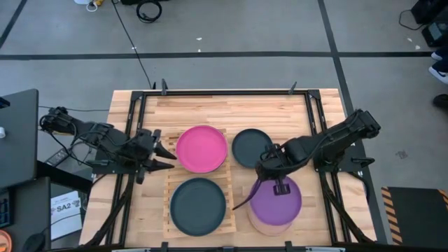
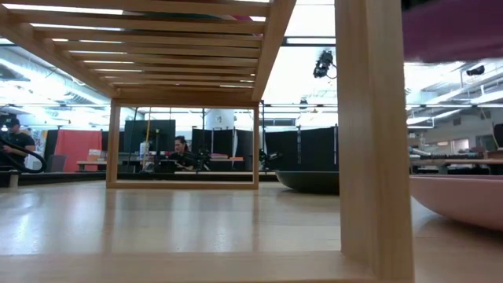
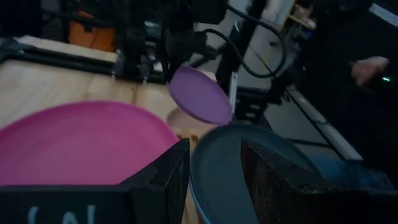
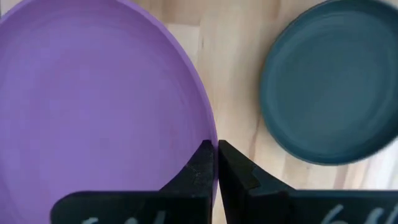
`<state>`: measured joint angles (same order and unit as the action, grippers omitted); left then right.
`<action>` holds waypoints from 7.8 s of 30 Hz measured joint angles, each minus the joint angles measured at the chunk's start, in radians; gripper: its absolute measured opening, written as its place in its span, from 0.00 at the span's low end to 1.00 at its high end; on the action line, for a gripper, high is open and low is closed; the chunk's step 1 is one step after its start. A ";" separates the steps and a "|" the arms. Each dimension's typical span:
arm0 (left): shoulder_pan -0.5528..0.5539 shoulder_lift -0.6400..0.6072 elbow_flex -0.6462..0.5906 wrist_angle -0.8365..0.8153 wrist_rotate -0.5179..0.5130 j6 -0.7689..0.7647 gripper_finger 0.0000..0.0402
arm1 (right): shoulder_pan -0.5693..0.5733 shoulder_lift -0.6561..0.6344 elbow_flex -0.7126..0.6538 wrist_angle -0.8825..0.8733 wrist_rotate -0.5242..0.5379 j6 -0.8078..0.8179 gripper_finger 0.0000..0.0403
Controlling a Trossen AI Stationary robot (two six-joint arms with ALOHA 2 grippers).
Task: Place and stack plates onto a shelf
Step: Stack the violet plate on top of the black plate on the shelf
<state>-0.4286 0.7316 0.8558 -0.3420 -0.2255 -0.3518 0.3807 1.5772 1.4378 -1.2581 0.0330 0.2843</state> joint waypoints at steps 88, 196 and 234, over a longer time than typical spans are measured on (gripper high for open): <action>0.422 0.250 0.000 0.557 -0.567 0.132 0.09 | -0.390 0.044 0.535 0.399 0.564 -0.078 0.12; -0.227 0.493 0.292 -0.005 -0.132 -0.826 0.04 | -0.352 -0.489 -0.623 0.712 0.172 -0.198 0.44; -0.169 0.578 0.410 -0.511 -0.147 -0.868 0.05 | -0.352 -0.489 -0.623 0.725 0.172 -0.198 0.44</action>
<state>-0.5975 1.3100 1.2655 -0.8526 -0.3722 -1.2194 0.0284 1.0878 0.8150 -0.5331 0.2054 0.0868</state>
